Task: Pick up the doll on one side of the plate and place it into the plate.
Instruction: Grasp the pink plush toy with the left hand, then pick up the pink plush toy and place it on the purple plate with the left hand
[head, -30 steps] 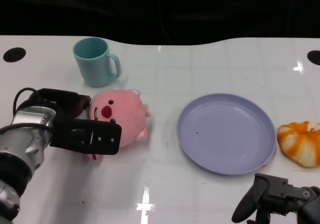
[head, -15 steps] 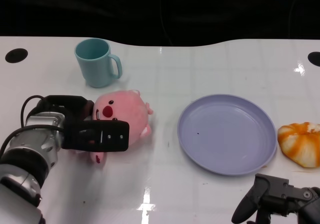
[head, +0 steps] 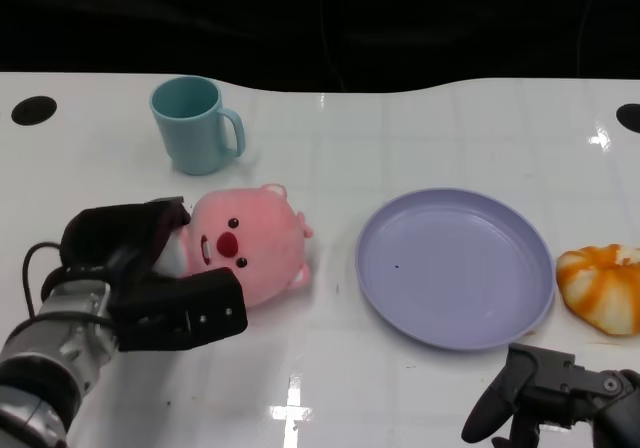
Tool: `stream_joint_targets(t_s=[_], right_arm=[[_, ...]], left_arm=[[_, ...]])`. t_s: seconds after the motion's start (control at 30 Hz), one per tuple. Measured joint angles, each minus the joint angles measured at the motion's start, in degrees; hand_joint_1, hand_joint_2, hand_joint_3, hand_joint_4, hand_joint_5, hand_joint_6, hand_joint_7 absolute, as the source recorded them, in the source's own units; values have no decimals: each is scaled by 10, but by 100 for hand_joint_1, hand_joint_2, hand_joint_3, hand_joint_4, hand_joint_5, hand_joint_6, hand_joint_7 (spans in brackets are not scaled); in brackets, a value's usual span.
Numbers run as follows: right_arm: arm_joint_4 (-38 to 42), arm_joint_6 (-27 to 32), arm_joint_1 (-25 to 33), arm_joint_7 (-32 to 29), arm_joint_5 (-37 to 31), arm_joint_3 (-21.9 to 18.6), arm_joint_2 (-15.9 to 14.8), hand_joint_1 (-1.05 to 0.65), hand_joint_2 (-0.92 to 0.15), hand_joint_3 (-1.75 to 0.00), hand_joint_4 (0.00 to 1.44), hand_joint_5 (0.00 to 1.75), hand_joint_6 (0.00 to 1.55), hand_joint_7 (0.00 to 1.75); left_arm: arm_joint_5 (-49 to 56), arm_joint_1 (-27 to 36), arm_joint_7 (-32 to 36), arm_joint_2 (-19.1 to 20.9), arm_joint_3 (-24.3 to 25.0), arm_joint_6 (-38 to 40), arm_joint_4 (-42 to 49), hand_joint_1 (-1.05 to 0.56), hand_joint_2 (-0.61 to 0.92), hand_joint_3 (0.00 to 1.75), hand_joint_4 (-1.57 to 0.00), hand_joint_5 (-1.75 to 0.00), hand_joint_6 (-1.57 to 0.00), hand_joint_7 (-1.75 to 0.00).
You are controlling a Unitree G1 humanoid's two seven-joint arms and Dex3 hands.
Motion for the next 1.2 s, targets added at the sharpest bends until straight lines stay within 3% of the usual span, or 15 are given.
stream_joint_targets(t_s=[0.23, 0.7, 0.93, 1.2], right_arm=[[14, 1, -9, 0, 0, 2, 0, -9, -52, -113, 68, 166, 61, 129], [43, -1, -32, -3, -1, 7, 3, -7, -51, -113, 69, 165, 62, 129], [43, -2, -29, -3, -1, 12, 3, -7, -53, -110, 68, 164, 62, 127], [39, -4, -21, -5, -13, 21, 3, -6, -54, -108, 68, 163, 62, 126]], left_arm=[[-47, 17, -33, -1, 45, 2, -53, -20, 64, 90, -92, -175, -67, -175], [-73, 23, -127, -7, 71, 46, -212, -19, 48, 115, -95, -175, -72, -175], [-70, 23, -158, -47, 62, 71, -287, -22, 41, 127, -96, -175, -75, -175], [-54, 0, -164, -108, 39, 93, -288, -20, 41, 124, -96, -175, -74, -175]])
